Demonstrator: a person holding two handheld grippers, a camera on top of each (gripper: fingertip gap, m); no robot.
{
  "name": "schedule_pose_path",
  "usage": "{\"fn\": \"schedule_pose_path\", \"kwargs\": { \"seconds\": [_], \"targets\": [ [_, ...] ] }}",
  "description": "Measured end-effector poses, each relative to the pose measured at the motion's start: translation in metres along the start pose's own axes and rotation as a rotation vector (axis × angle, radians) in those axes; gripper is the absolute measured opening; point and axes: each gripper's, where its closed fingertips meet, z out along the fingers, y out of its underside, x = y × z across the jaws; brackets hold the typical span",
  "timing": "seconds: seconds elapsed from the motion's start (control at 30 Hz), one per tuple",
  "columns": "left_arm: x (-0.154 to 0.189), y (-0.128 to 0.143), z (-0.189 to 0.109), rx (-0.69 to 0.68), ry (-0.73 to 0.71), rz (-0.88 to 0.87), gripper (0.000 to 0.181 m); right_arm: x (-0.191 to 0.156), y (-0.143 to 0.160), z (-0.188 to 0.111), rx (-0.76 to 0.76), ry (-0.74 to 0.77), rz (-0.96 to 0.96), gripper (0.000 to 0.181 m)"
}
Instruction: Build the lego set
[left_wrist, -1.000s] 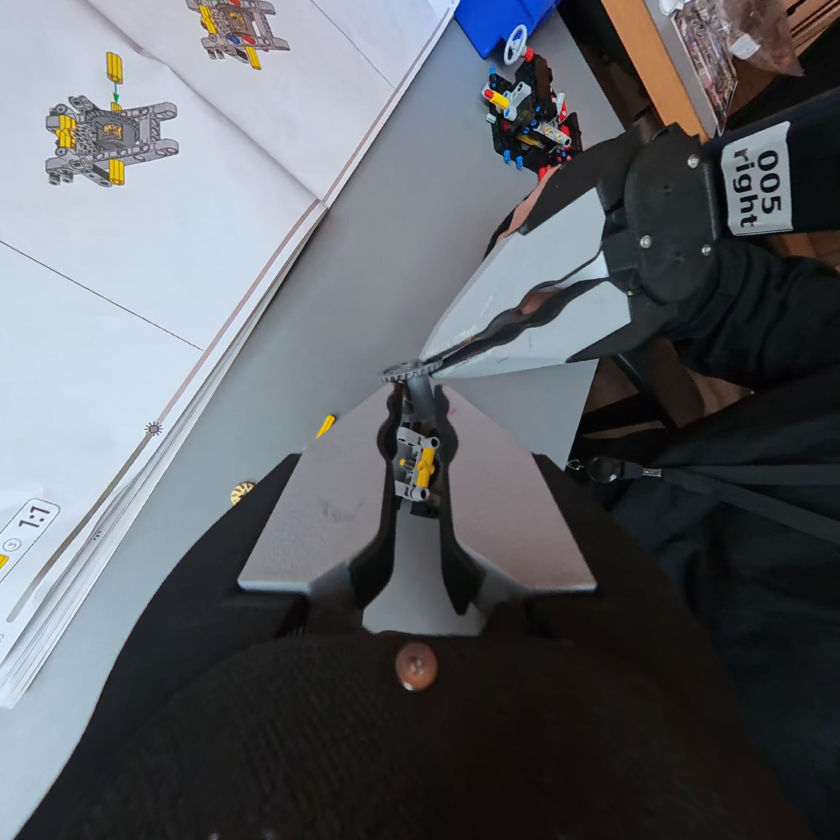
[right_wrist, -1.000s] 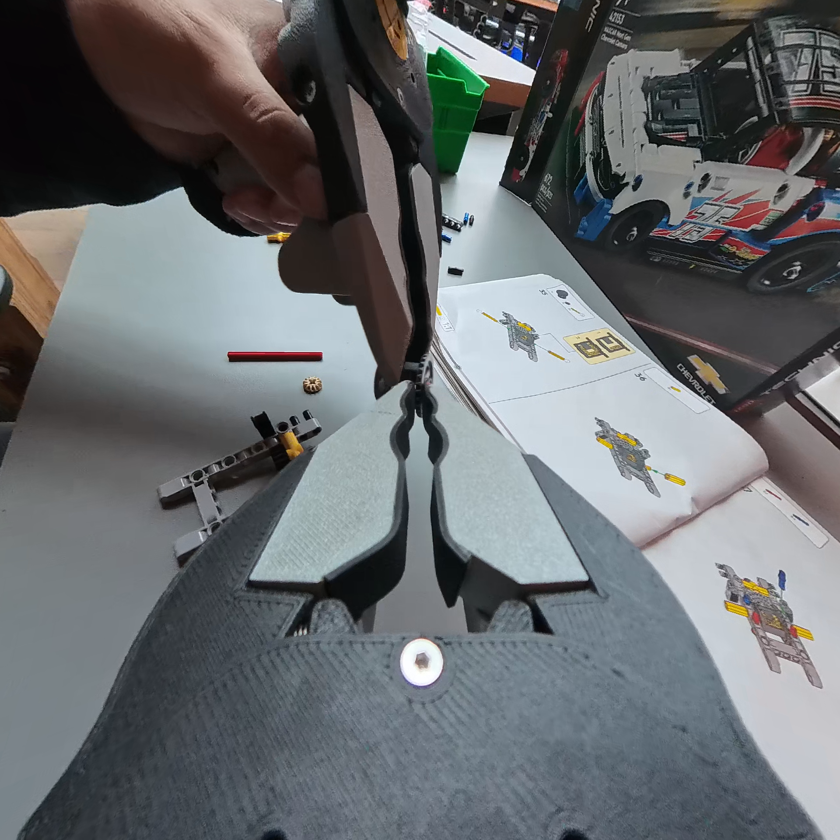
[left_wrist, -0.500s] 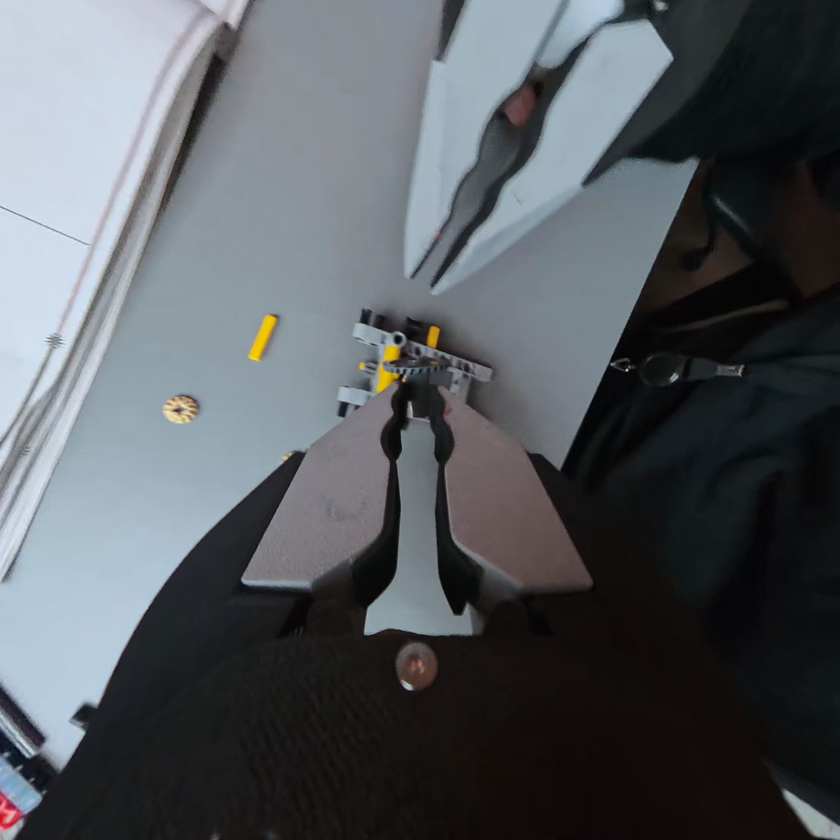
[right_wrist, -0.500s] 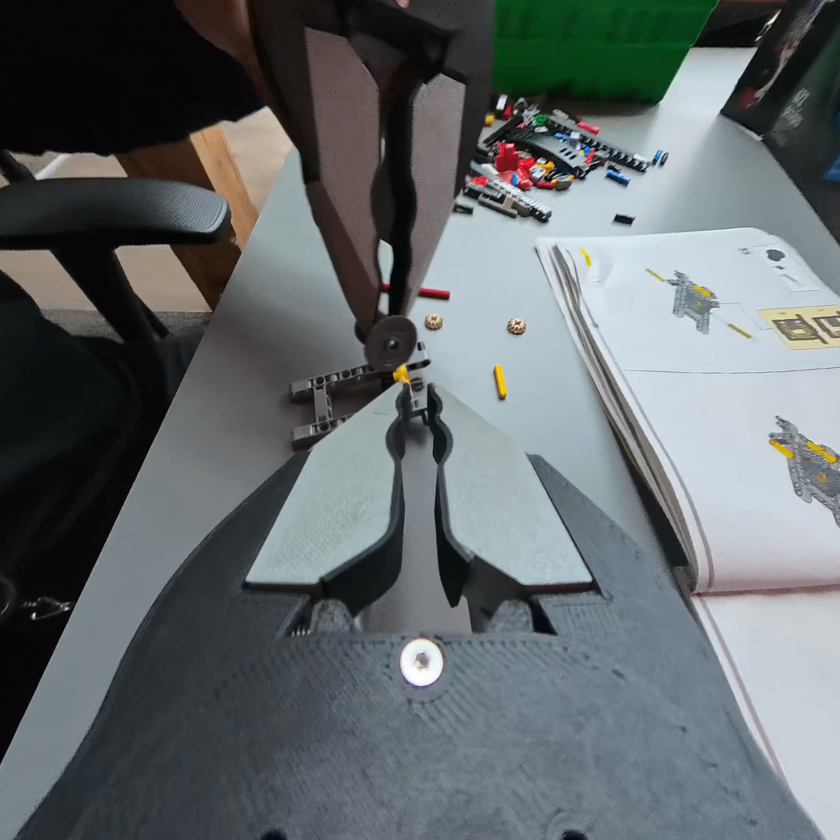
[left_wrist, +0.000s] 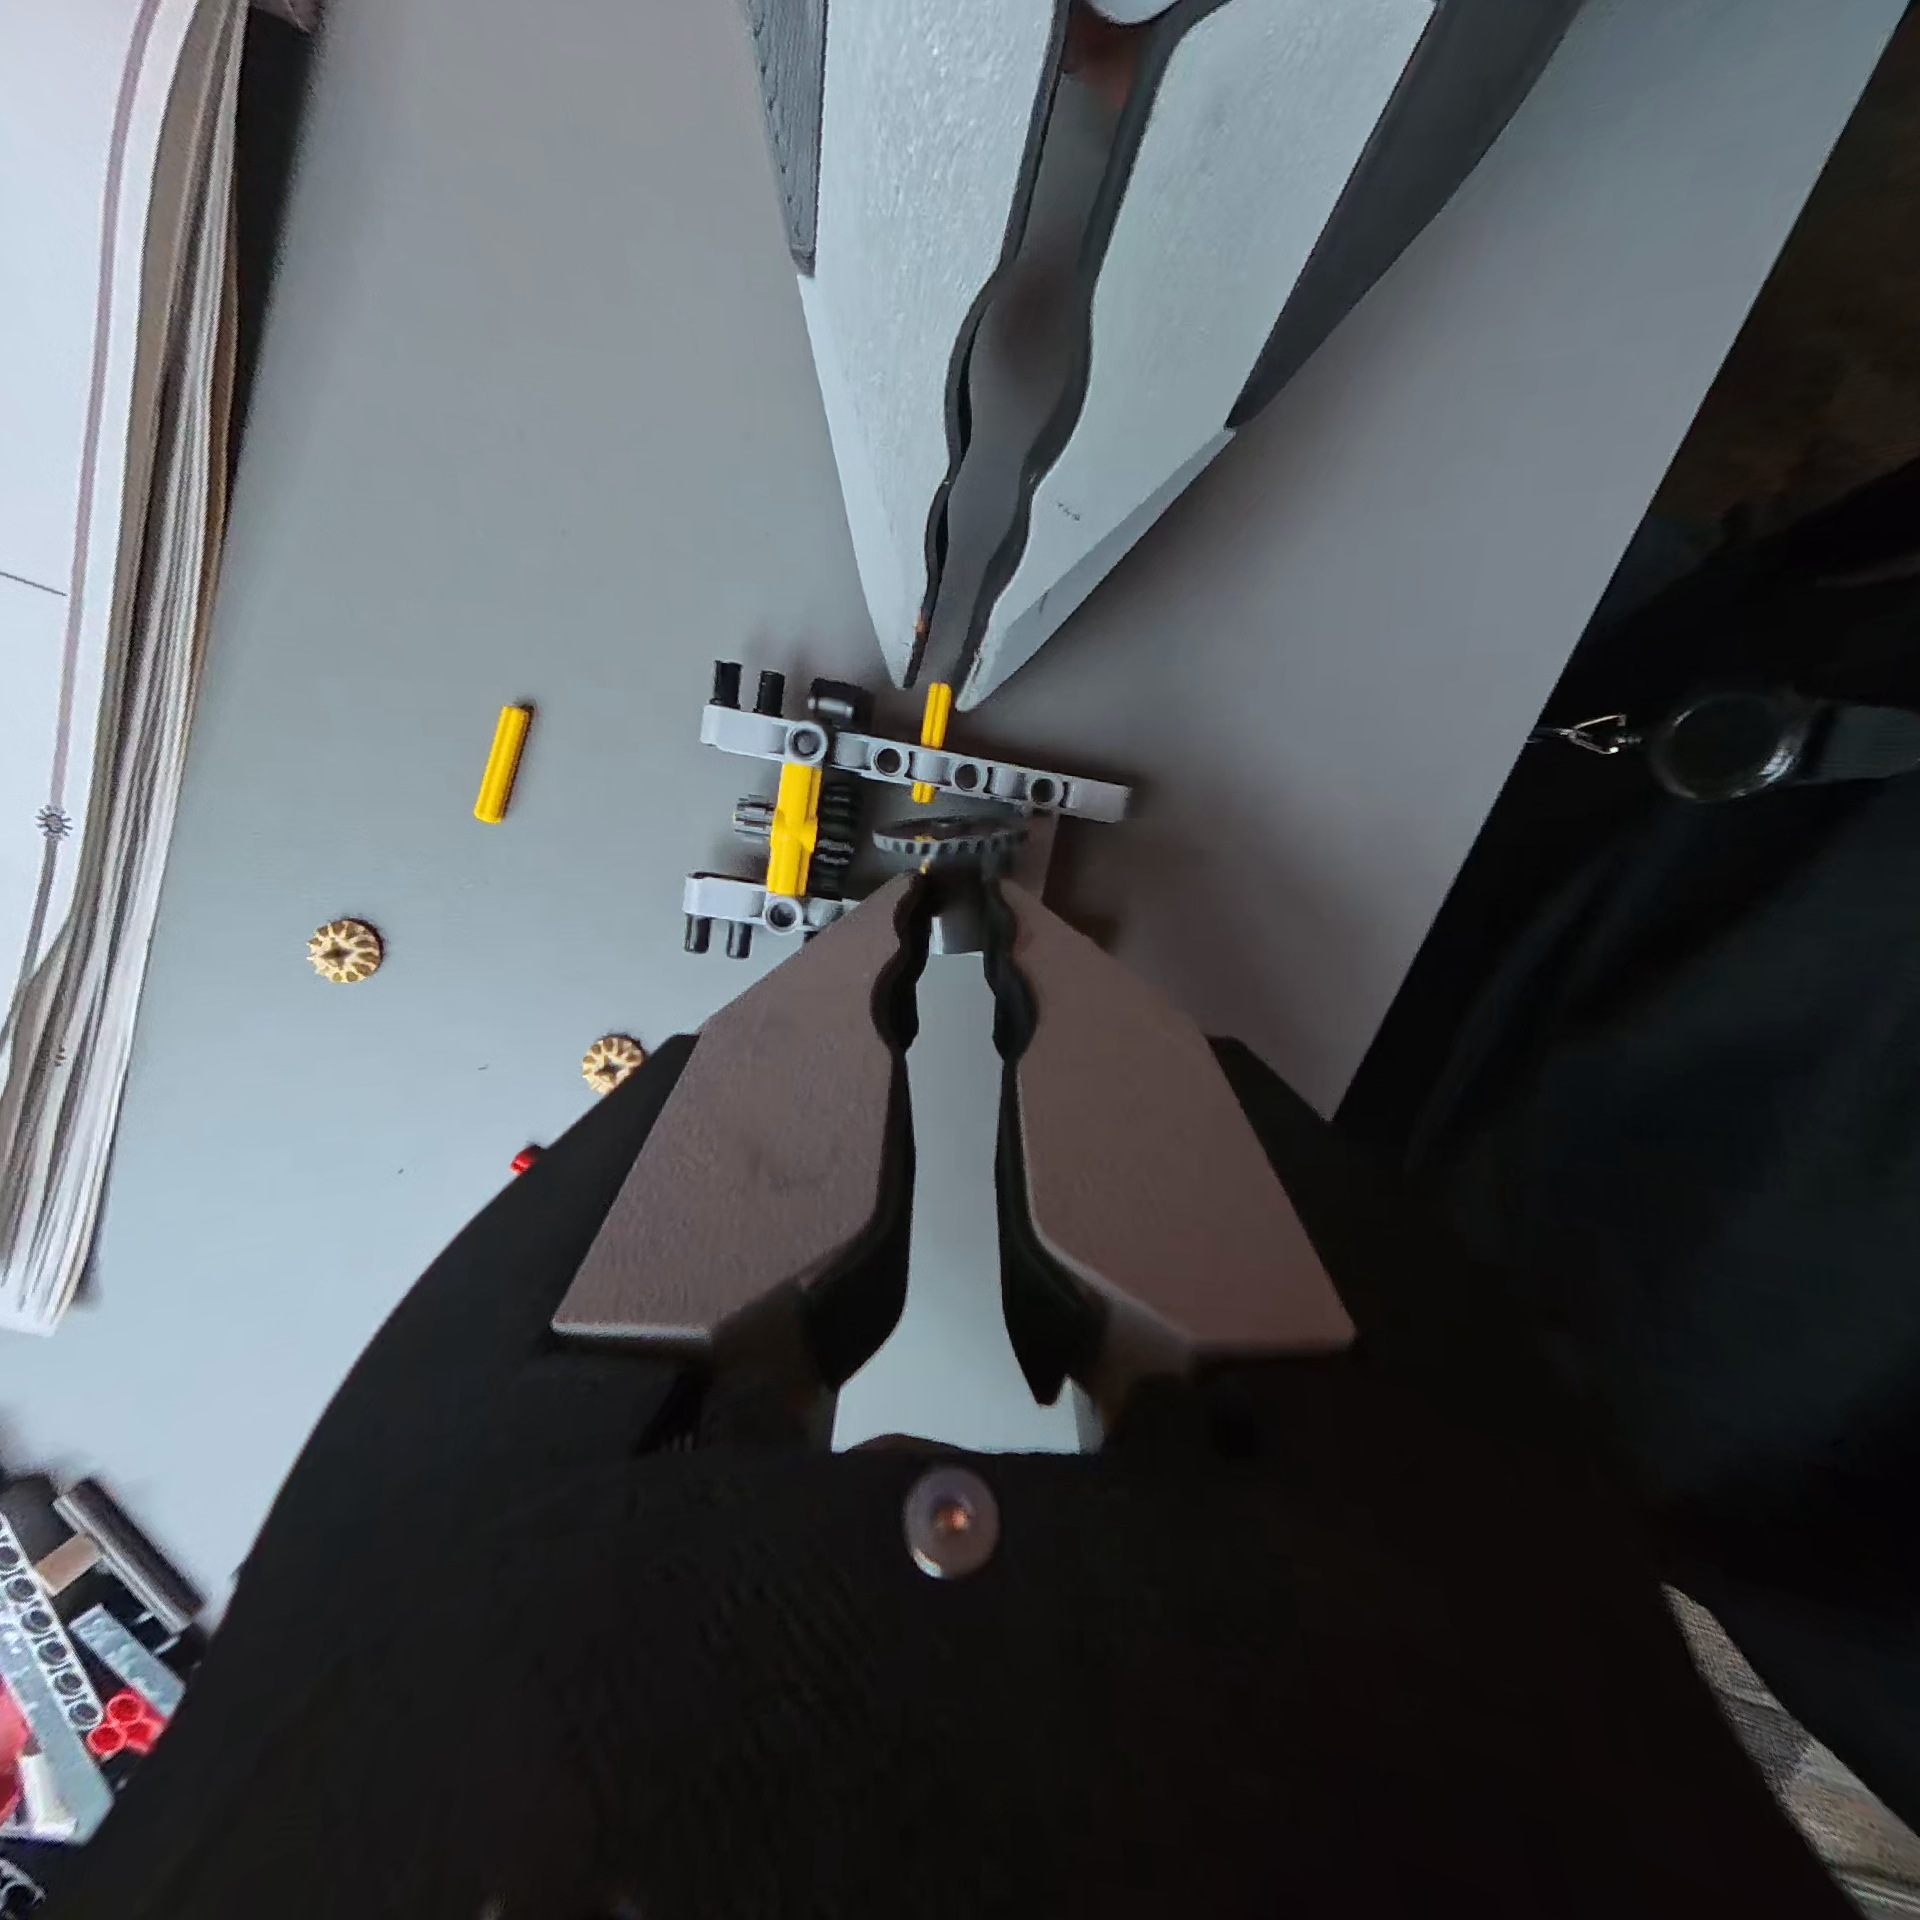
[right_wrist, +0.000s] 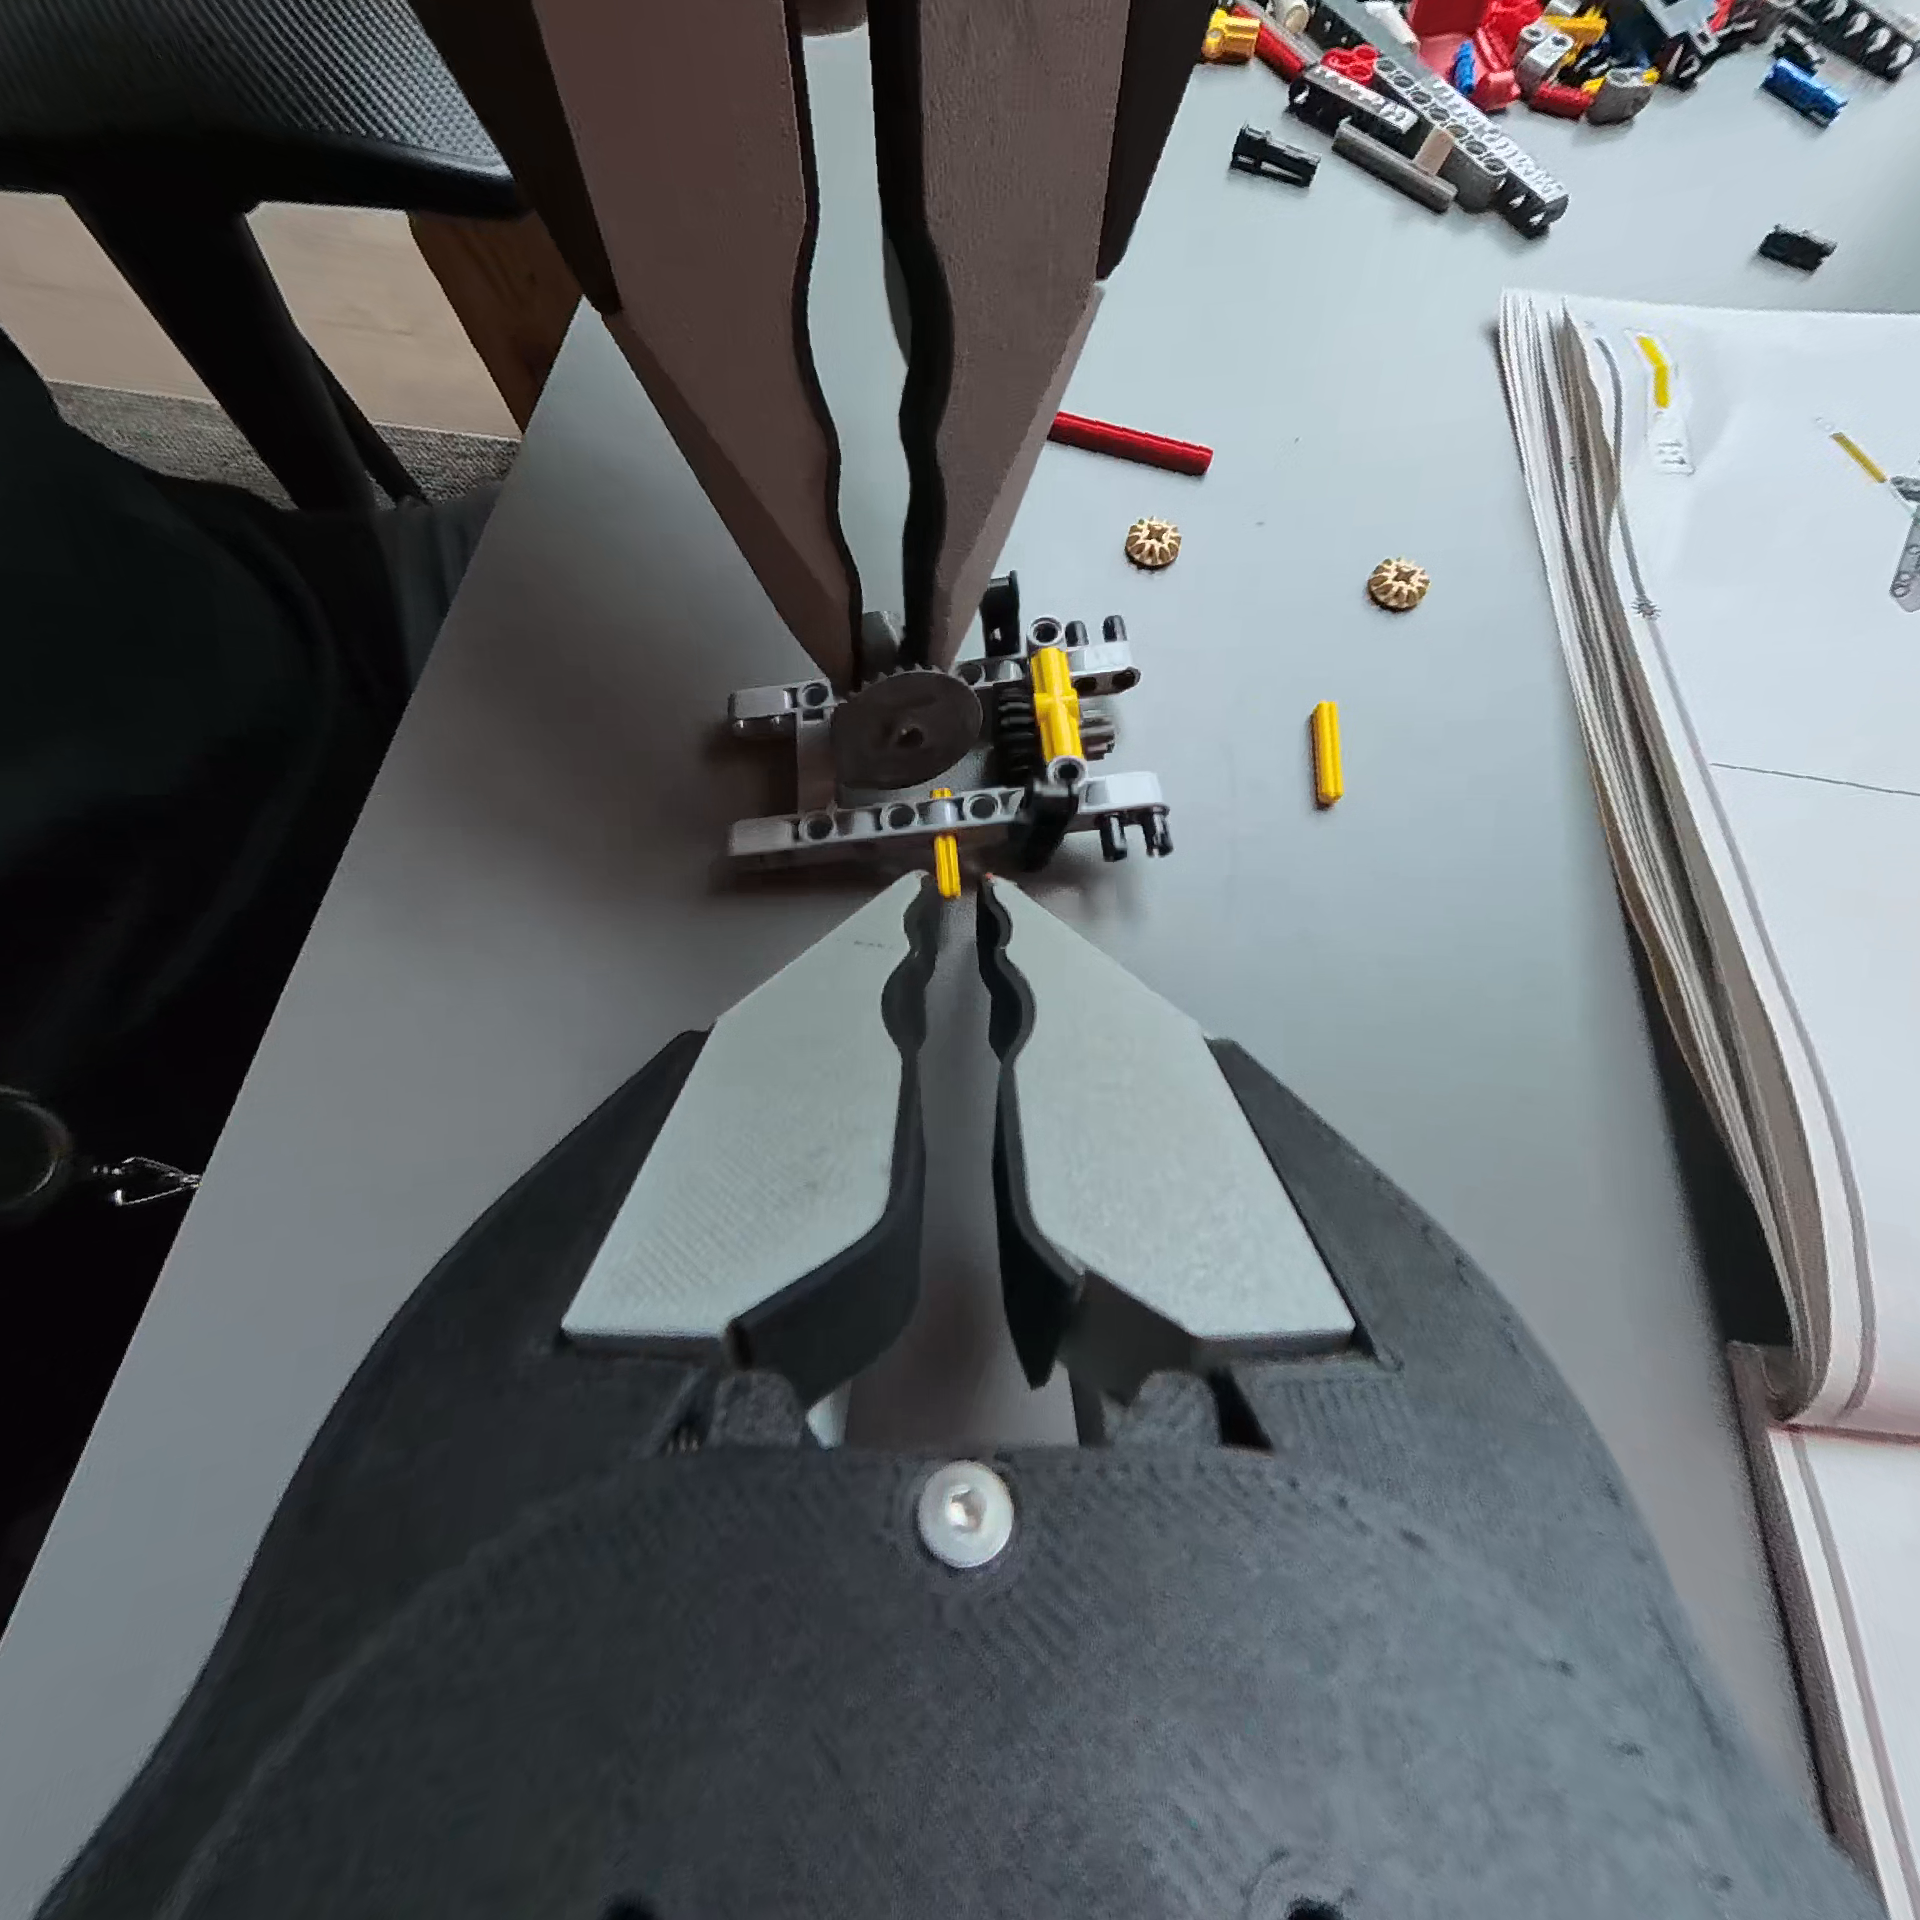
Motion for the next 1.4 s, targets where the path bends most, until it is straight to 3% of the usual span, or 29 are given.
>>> {"fn": "schedule_pose_path", "kwargs": {
  "seconds": [1.4],
  "targets": [
    [-0.0049, -0.0030, 0.0060, -0.113, -0.004, 0.042, 0.007, -0.0014, 0.0056, 0.0066, -0.054, -0.018, -0.009, 0.001]
  ]
}}
